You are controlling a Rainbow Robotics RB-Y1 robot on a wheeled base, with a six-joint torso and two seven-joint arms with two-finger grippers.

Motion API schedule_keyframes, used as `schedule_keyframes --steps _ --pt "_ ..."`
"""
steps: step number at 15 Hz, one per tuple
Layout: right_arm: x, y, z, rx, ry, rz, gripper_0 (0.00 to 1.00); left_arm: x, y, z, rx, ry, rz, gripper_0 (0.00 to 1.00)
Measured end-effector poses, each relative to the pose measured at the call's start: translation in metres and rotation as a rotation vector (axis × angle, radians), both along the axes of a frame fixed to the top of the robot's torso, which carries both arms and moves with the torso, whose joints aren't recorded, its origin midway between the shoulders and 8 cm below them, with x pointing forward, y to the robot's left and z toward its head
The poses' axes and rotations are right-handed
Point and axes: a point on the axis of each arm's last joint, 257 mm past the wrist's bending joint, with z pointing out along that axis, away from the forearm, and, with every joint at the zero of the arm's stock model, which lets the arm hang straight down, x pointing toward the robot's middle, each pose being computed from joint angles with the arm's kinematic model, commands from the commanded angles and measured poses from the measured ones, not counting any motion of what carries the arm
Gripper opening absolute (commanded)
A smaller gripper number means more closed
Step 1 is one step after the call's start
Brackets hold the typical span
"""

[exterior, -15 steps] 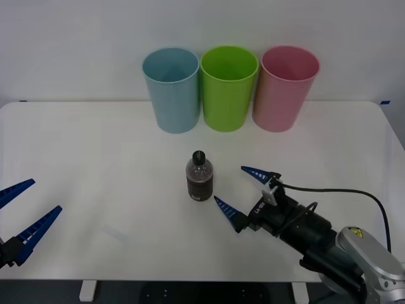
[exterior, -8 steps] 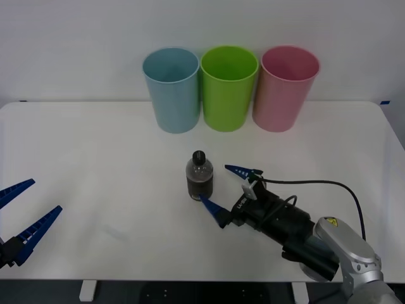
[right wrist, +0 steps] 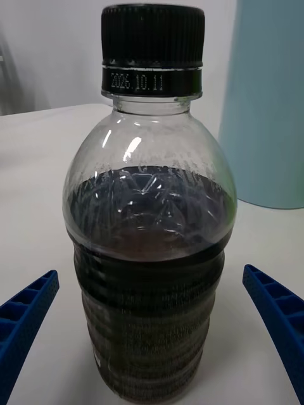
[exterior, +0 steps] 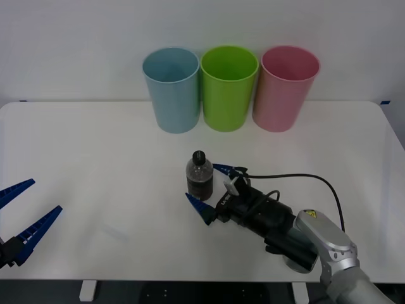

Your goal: Grasp the object on the table and drop it into the matching bin: aluminum can to the light blue bin, PET bottle to the pink bin.

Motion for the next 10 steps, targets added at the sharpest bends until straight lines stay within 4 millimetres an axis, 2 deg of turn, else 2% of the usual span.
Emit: schedule_keyframes --steps 7,8,9,10 --pt "0.004 0.015 0.004 -0.005 -0.005 -0.004 1.00 0.000 0.000 0.000 0.000 0.000 0.000 1.00" --pt "0.004 0.015 0.004 -0.005 -0.004 -0.005 0.88 0.000 0.000 0.000 0.000 0.000 0.000 1.00" --pt "0.004 0.015 0.003 -0.008 -0.005 -0.007 0.18 0.000 0.000 0.000 0.000 0.000 0.000 1.00" --pt "0.004 0.015 0.003 -0.010 -0.007 -0.007 0.00 0.000 0.000 0.000 0.000 0.000 0.000 1.00"
